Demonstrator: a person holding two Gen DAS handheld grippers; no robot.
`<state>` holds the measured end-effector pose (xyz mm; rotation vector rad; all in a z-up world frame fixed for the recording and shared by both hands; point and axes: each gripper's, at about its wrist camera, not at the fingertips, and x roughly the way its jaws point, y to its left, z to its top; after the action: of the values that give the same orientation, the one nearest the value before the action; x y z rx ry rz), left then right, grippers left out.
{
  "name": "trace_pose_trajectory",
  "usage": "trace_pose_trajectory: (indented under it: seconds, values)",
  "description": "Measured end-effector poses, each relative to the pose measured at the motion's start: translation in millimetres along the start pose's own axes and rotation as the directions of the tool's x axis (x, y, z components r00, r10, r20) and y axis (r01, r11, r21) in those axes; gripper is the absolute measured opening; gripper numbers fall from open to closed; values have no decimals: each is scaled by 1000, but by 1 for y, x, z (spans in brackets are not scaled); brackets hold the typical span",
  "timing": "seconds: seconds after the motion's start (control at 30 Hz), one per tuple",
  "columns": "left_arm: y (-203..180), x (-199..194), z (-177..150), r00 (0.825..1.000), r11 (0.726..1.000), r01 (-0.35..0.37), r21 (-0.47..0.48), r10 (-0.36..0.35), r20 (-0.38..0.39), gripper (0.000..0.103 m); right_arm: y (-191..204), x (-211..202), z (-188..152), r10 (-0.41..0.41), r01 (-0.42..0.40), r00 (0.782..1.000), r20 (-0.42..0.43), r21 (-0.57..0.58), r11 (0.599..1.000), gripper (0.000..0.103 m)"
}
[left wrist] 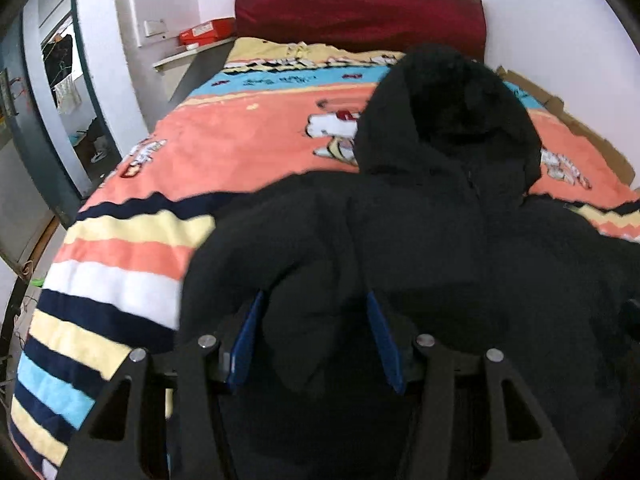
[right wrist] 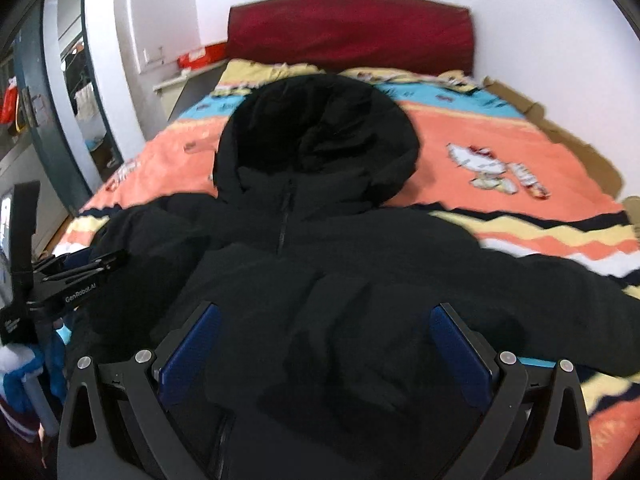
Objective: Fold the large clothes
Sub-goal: 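Reach the right gripper to the other sleeve and grasp its cuff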
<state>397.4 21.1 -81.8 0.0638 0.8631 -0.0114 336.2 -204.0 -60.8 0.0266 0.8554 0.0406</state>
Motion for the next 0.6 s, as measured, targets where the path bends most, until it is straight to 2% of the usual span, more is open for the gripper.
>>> trace_pose_trajectory:
  seconds: [0.1,0.2,0.27,0.4,0.5,0.57,0.6]
  values:
    - [-8,8,-9,999,999,-23,22,23,23,54,-1,37,-12,-4,3,997,-76,-7,1000,103]
    - [-8,11,-14,999,1000,-26,0,26,23,57,-19,41,-18,11,-7,996,-89,45,999,103]
    - [-6,12,-17,999,1000,-30,-6,30,27,59,-37,33,-21,-26,32,995,-91,64,997,102]
    - [-1,9,-23,999,999,-21,-26,22,30,59,-96,-6,-30,-78,87,995,-66,141,986,103]
    - [-4,-1,-19,998,999,-51,9,50,27,59,-151,-38,-36,-132,137,990,-40,213,967,103]
    - [-7,-11,-18,997,998,-63,22,62,40,59,-196,-59,-43,-192,192,981,-28,262,946,103]
    - [-8,-16,-18,997,998,-61,20,60,40,59,-225,-70,-48,-247,245,969,-31,287,926,103]
